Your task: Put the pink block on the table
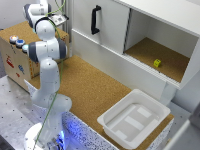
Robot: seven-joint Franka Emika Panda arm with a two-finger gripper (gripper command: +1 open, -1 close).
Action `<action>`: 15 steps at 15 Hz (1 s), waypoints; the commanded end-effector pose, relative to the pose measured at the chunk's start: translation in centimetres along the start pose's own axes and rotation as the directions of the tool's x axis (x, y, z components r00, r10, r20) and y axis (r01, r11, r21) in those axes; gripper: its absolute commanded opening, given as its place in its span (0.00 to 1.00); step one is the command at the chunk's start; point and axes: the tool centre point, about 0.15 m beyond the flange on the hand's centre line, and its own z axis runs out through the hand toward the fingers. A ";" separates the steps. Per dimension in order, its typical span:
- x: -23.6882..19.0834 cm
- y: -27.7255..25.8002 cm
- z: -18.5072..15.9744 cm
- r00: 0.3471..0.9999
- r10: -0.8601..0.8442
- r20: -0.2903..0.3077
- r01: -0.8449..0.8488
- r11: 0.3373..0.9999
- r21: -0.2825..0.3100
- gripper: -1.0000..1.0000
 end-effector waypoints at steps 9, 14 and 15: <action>-13.7 -0.2 -2.6 0.855 0.506 -0.114 -0.517 0.850 -0.106 0.00; -20.9 -2.7 -0.5 0.678 0.727 -0.103 -0.735 0.668 -0.118 0.00; -22.4 -3.1 0.0 0.641 0.761 -0.100 -0.767 0.629 -0.127 0.00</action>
